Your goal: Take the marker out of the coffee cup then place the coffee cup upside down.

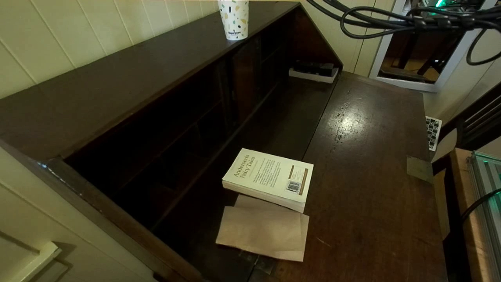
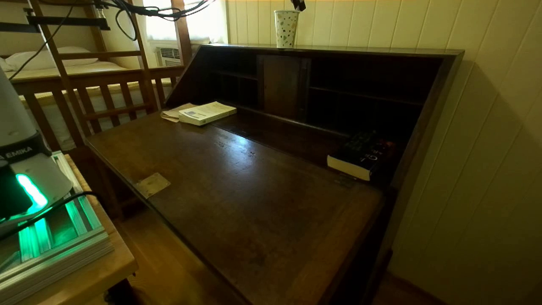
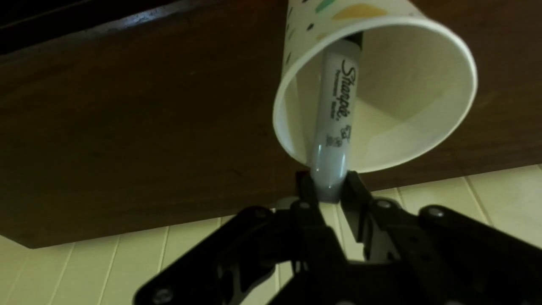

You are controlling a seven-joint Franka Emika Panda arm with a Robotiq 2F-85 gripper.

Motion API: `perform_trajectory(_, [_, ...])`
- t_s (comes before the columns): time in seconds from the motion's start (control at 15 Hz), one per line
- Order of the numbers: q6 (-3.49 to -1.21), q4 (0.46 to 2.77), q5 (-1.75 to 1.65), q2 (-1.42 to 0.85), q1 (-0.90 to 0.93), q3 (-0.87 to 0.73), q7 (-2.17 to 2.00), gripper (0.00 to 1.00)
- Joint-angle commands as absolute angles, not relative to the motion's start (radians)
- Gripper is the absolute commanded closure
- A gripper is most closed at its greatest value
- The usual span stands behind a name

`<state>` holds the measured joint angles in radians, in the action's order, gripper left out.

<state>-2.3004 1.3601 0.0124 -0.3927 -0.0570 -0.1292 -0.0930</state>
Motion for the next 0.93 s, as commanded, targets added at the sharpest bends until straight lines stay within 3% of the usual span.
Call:
perform_trajectory(0.0, [-2.284, 1.318, -0.012, -0.399, -0.059, -0.125, -0.135, 0.94])
perform_trajectory(0.87, [-2.273, 1.244, 0.043, -0.372, -0.074, -0.138, -0.173, 0.94])
